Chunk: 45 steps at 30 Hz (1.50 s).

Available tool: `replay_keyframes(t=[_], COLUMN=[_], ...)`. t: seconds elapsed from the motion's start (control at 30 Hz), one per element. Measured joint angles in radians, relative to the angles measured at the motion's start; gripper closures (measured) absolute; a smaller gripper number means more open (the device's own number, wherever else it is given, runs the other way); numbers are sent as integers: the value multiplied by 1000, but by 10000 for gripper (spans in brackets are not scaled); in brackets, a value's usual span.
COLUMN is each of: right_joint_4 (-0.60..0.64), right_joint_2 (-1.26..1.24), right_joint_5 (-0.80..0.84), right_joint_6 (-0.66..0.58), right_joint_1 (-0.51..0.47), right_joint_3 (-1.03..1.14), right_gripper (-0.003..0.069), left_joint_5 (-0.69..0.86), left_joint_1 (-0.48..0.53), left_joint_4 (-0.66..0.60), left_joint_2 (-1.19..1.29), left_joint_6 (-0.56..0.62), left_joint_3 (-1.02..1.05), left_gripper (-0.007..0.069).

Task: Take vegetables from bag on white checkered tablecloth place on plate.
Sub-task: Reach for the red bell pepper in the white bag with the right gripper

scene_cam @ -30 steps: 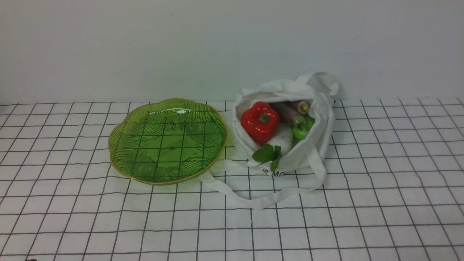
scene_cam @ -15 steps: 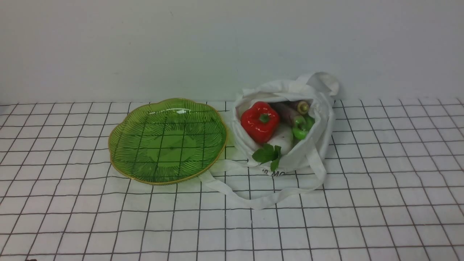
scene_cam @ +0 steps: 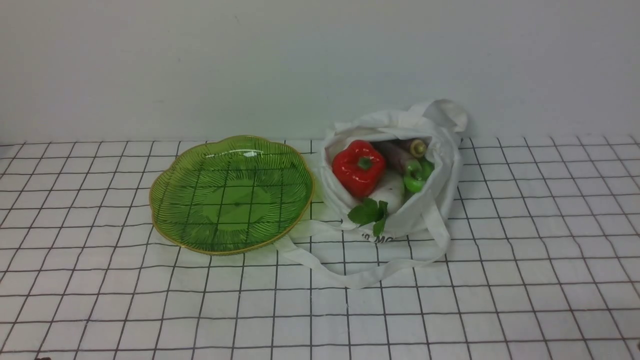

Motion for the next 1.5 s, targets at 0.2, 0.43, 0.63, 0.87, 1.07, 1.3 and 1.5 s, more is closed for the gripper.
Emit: replay_keyframes(t=[0.2,0.43,0.63,0.87,1.07,1.3,1.5], right_joint_4=[260,278,-37,-470,-284,-146,-295], right_joint_2=[0,0,113,613,1026,1423,1715], right_joint_5=[-19,60,189,590,559,540,674], right_joint_6=[19,-15,5,178,-3,-179,-137], right_joint_1=[0,0,0,0,56,256,375], right_joint_3=[0,-32,-368,-614,-656,-965,-1357], right_gripper=[673,673,673,670,659,543,371], left_joint_5=[0,0,0,0,0,0,0], left_joint_1=[0,0,0,0,0,0,0], left_joint_4=[0,0,0,0,0,0,0], left_joint_2=[0,0,0,0,0,0,0], left_joint_6=[0,0,0,0,0,0,0], left_joint_3=[0,0,0,0,0,0,0], left_gripper=[632,632,632,632,632,632,632])
